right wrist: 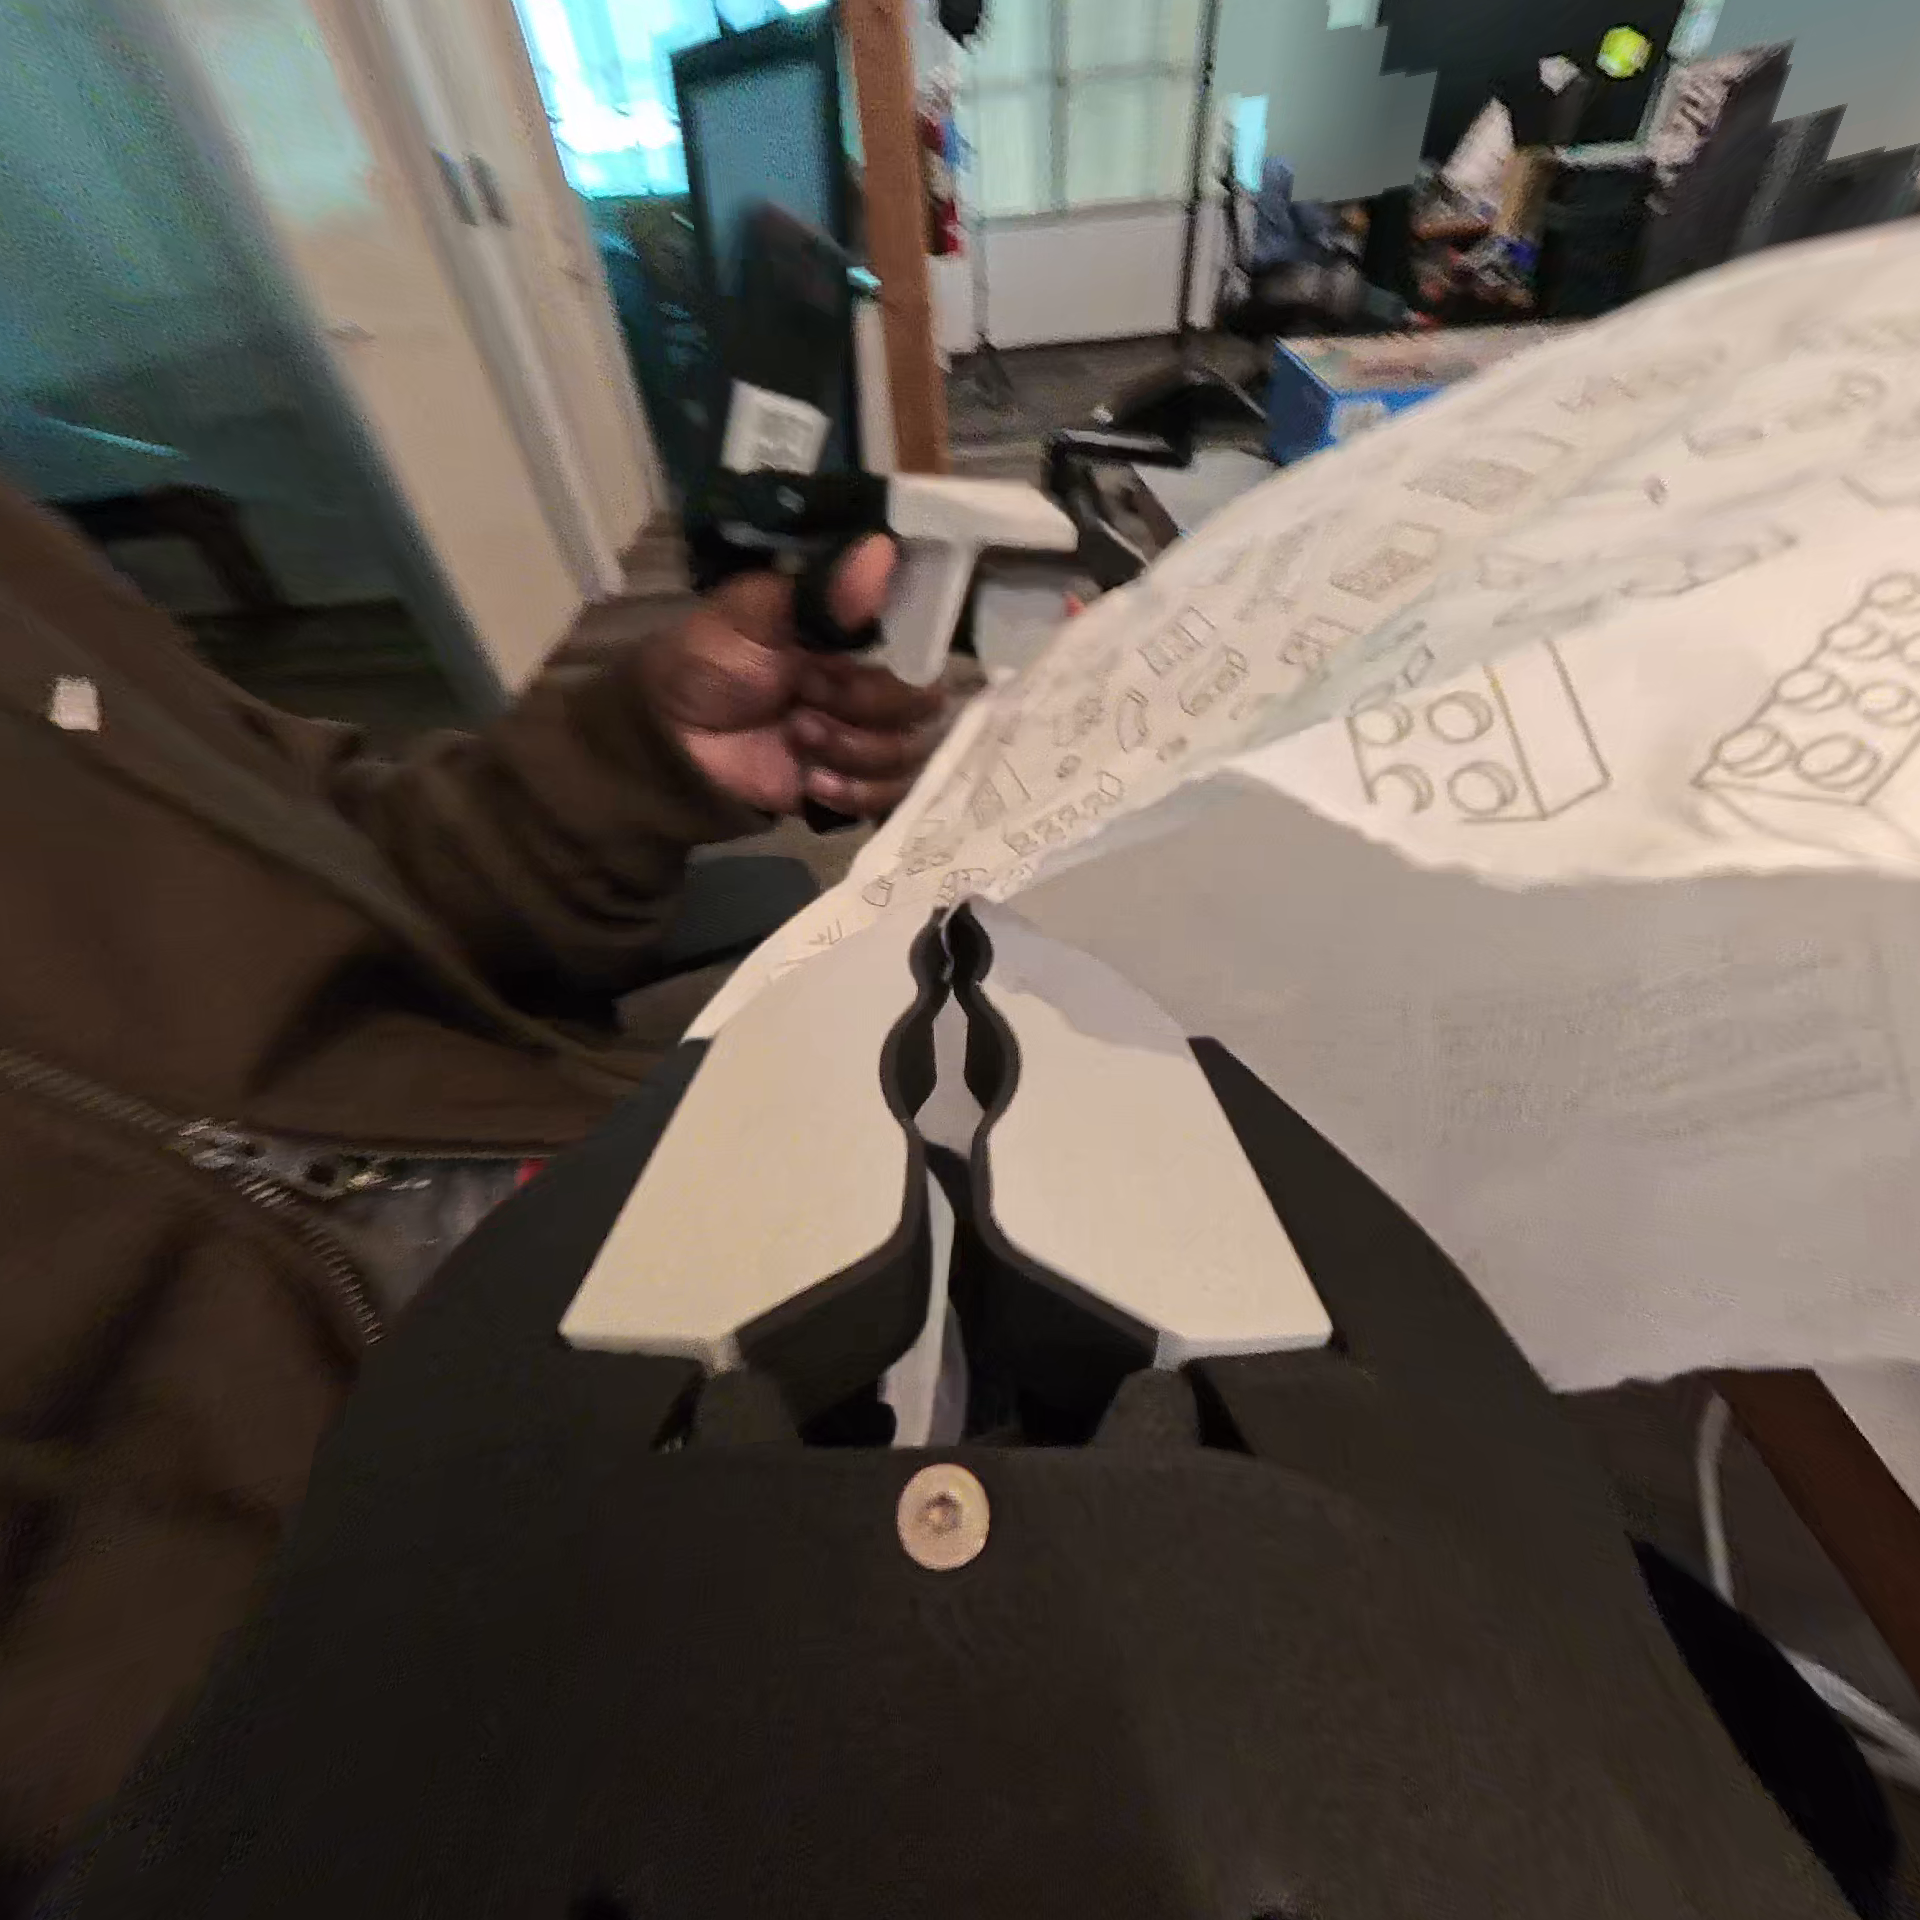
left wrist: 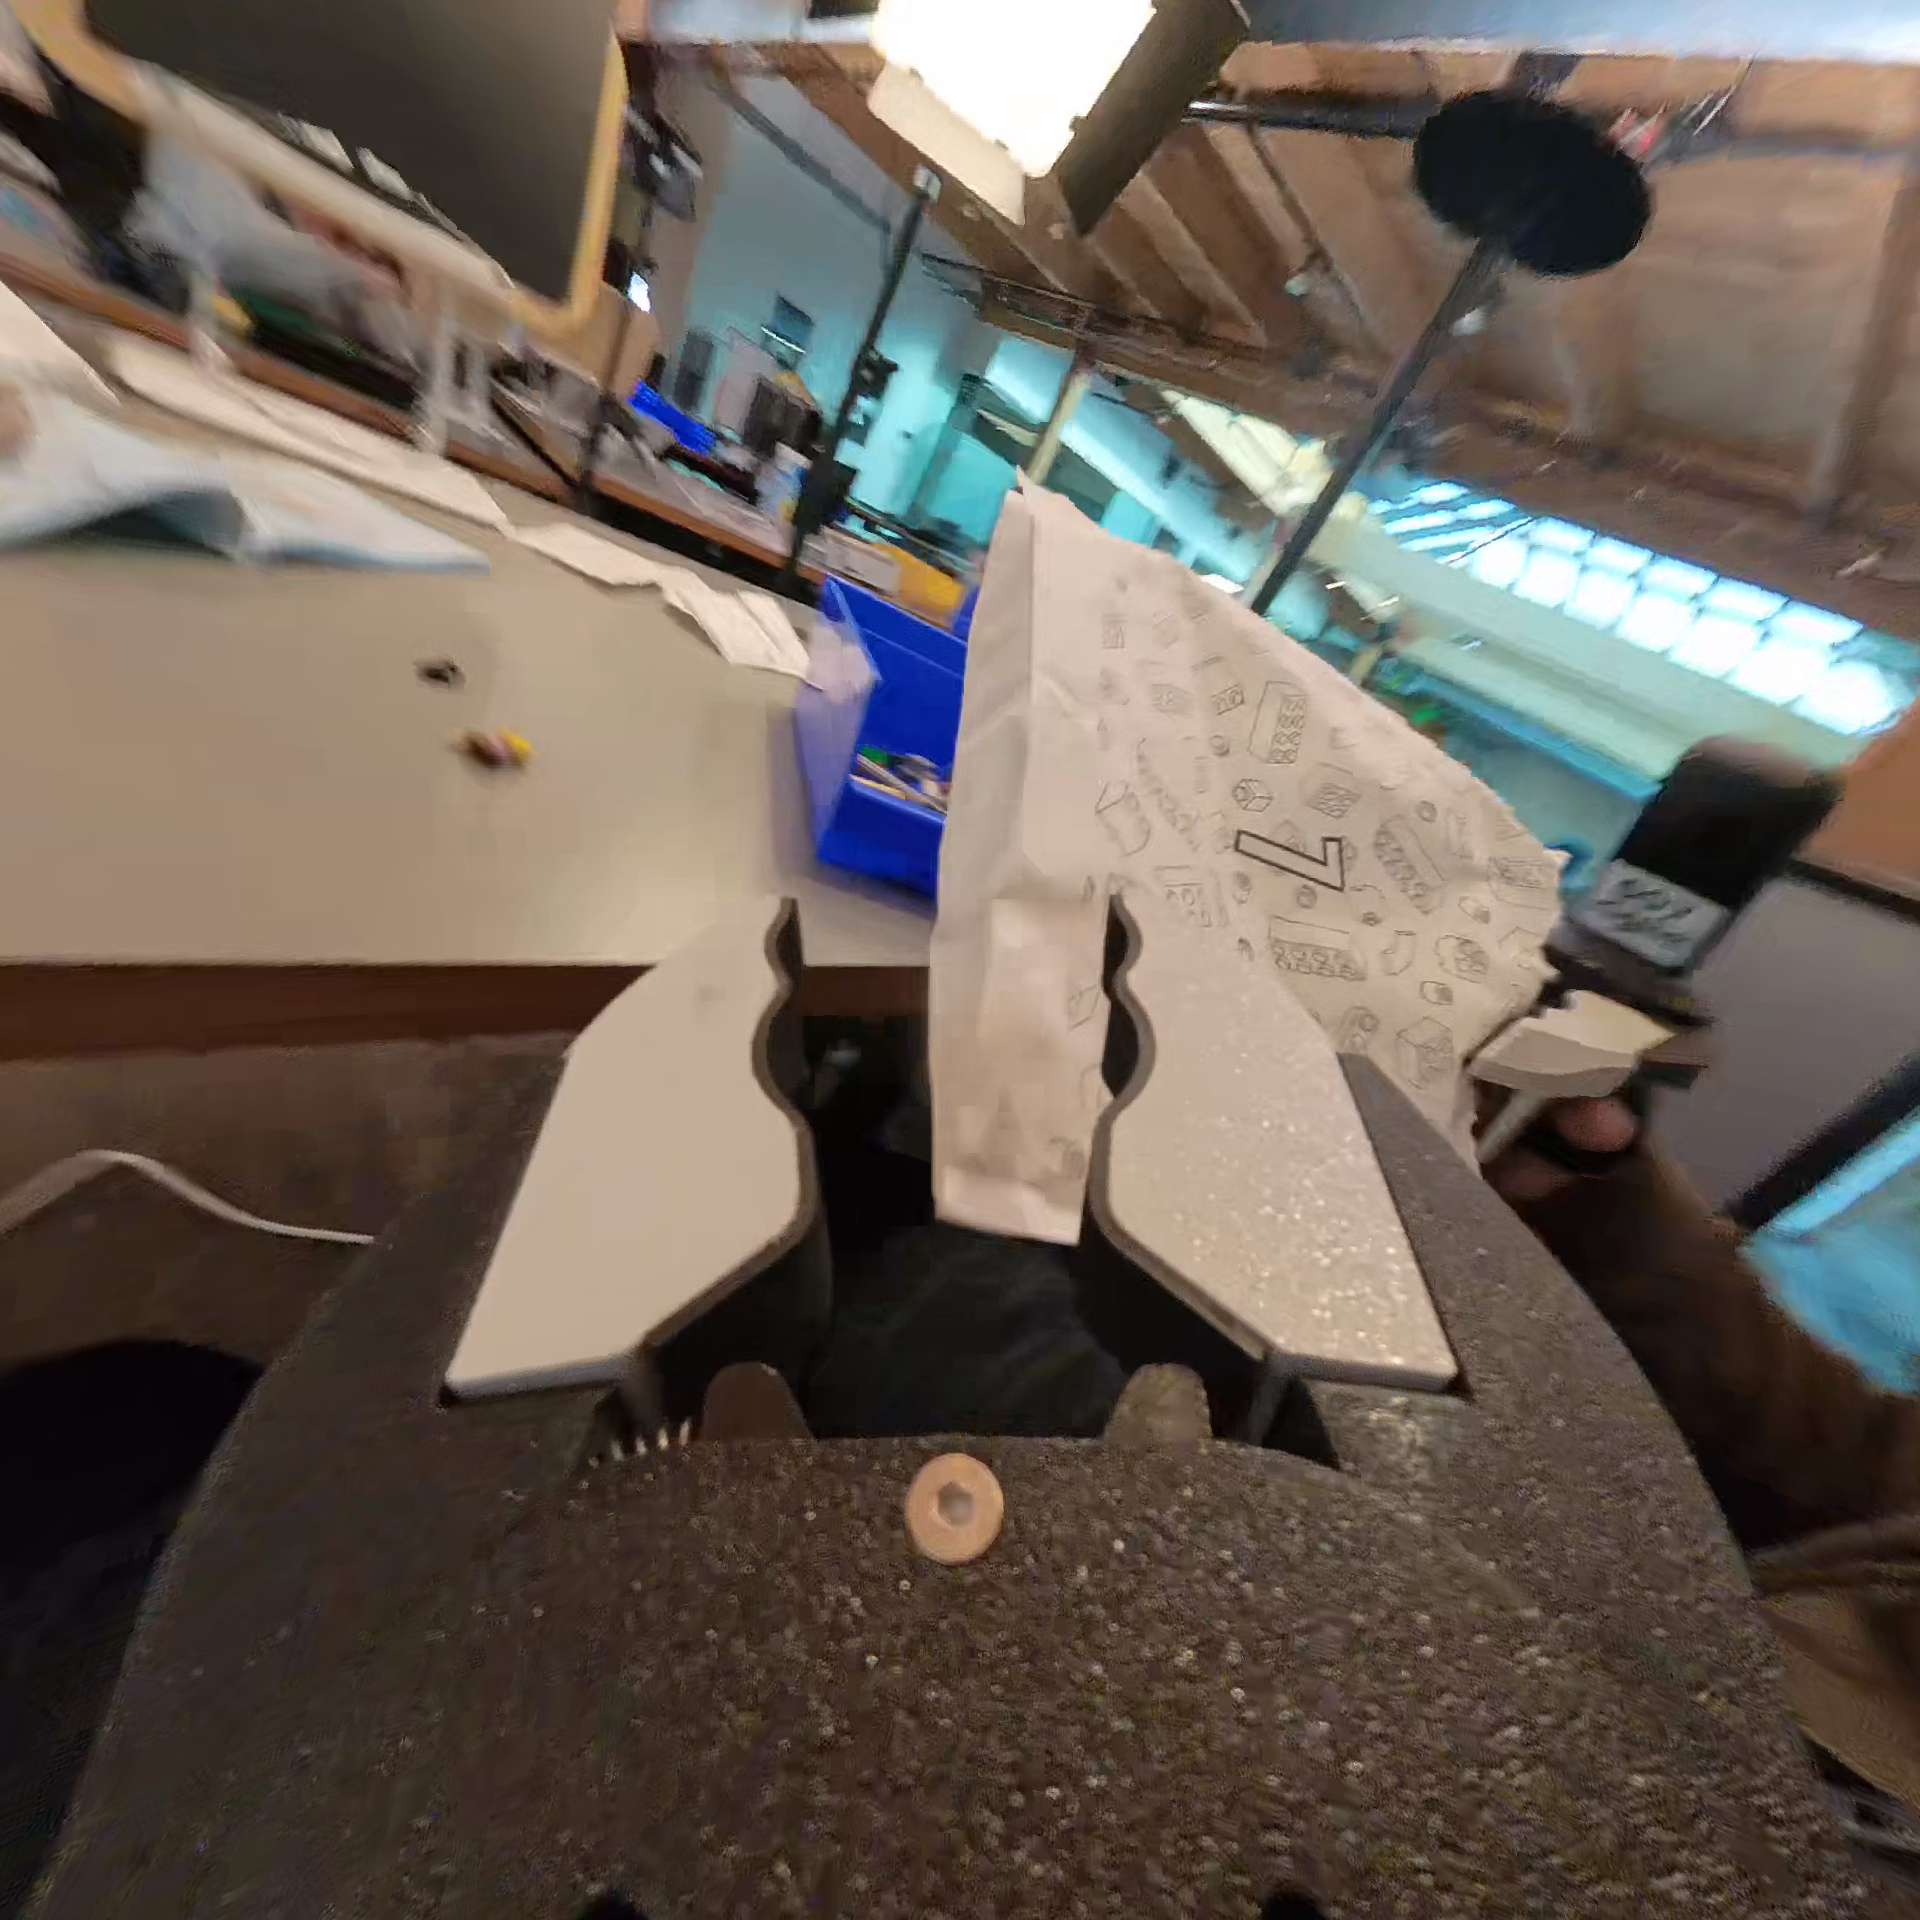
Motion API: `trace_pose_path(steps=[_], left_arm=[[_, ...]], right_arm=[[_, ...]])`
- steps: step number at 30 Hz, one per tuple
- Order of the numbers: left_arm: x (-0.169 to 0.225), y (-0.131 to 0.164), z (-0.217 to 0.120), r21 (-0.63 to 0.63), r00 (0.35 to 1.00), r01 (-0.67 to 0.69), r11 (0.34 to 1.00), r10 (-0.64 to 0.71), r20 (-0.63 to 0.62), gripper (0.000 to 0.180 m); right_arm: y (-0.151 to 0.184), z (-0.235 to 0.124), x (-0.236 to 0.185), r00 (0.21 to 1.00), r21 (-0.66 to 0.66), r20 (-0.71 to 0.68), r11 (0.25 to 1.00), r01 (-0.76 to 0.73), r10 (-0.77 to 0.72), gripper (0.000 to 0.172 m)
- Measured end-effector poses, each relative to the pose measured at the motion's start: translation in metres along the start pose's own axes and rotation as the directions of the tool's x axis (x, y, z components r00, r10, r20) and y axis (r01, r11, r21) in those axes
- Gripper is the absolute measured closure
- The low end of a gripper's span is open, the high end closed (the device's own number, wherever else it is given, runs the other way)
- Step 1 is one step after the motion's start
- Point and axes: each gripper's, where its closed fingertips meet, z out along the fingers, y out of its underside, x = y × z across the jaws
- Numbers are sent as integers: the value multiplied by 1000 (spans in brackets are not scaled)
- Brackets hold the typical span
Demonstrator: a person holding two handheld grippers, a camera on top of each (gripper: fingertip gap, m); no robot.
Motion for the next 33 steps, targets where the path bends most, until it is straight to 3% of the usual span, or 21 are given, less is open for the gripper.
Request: trace_pose_path(steps=[3,5,6,8,11,17,20,23,26,27,29,33], left_arm=[[21,21,-1,-115,950,185,976,-207,-232,131],[28,47,5,-266,916,239,934,-308,-258,129],[29,53,7,-275,917,235,932,-306,-257,131],[36,44,6,-205,889,263,943,-320,-329,160],[44,35,2,-167,820,323,931,-364,-442,180],[50,43,6,-148,713,427,892,-433,-551,180],[43,41,5,-72,770,394,916,-372,-519,180],[41,34,2,5,820,332,943,-286,-495,180],[45,39,4,18,861,246,969,-210,-464,180],[46,43,6,0,871,216,976,-193,-453,180],[47,50,7,-30,886,168,985,-165,-432,177],[25,33,2,11,950,71,997,-64,-305,150]], right_arm=[[-8,-11,-3,998,62,63,998,-18,14,172],[-12,-15,-5,995,104,95,994,-32,22,172],[-13,-16,-5,994,116,105,992,-40,28,172],[-11,-16,-3,995,116,99,992,-46,35,172],[-14,-18,-8,989,172,142,983,-72,48,172],[-36,-27,-18,960,375,273,912,-166,62,172],[-31,-27,2,976,338,161,921,-195,148,171],[-35,-35,18,975,323,44,921,-219,216,144],[-37,-35,31,946,297,-32,907,-300,323,135],[-36,-34,35,935,292,-55,901,-321,351,139],[-34,-33,38,931,290,-80,902,-321,357,171],[-15,-41,38,922,194,-92,915,-354,376,172]])
